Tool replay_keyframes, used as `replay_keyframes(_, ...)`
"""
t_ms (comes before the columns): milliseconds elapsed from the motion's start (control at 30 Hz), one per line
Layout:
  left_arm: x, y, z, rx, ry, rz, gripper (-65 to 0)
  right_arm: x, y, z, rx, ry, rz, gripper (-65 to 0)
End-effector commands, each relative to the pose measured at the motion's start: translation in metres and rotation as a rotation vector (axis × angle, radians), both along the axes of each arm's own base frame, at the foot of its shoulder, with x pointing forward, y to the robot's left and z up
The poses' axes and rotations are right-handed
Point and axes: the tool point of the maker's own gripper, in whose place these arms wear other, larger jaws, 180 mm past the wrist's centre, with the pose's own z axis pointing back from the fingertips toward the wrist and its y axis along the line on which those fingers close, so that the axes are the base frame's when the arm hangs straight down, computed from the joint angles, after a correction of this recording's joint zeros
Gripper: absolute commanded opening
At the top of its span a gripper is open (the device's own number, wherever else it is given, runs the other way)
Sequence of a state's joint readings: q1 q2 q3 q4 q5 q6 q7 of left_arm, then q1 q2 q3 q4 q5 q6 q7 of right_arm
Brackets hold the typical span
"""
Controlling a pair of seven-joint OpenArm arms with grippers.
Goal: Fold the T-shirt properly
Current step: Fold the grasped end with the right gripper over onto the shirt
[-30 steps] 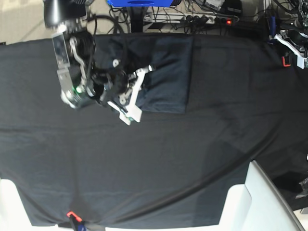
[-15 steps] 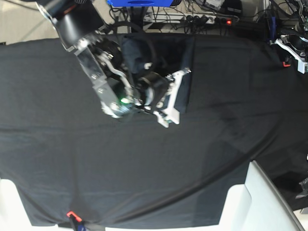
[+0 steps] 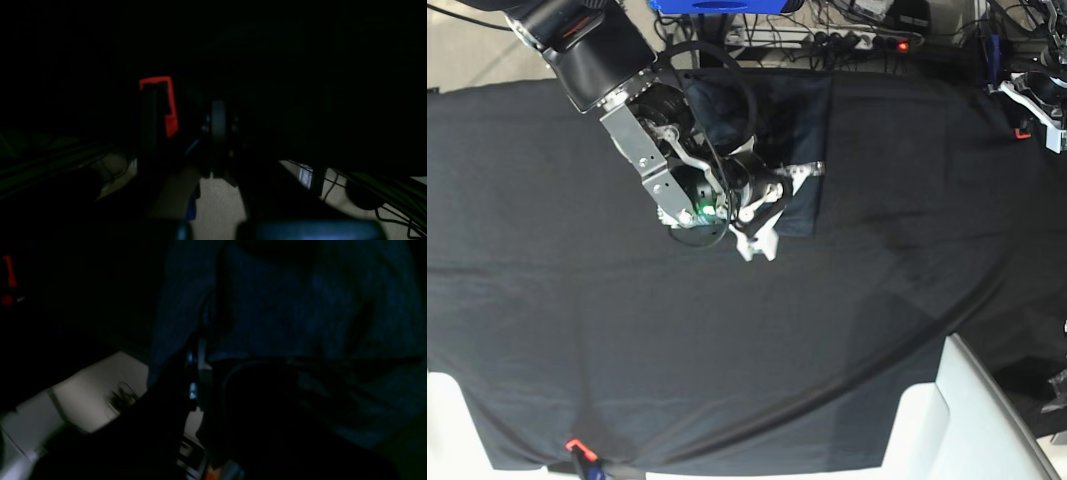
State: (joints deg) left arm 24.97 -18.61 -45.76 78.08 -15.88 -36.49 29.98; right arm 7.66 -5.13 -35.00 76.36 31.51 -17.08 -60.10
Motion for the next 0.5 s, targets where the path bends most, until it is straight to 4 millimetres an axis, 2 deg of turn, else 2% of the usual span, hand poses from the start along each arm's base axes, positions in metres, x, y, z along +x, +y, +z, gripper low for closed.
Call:
replay_keyframes(0, 0.006, 0.008, 0.012, 0.024, -0.030, -0.010, -65.0, 0.010, 0.010, 0.013, 0.034, -0.029, -0.003, -64.8)
replay_keyframes(133, 0.006, 0.008, 0.011, 0.023, -0.029, -0.009, -65.0, 0.009, 0.010, 0.013, 0.032, -0.023, -0.007, -63.6)
replay_keyframes(267, 0.006, 0.008, 0.011, 0.023, -0.029, -0.009, -65.0, 0.008, 0.012, 0.013, 0.032, -0.022, 0.001, -52.1)
replay_keyframes(367, 0.006, 0.008, 0.011, 0.023, -0.029, -0.009, -65.0, -0.008, 0.031, 0.017, 0.019, -0.054, 0.118, -45.2)
replay_keyframes(467, 0.007, 0.008, 0.013, 0.025, -0.032, -0.012, -65.0, -0.026, 0.046, 0.016, 0.002, -0.079, 0.225, -43.5)
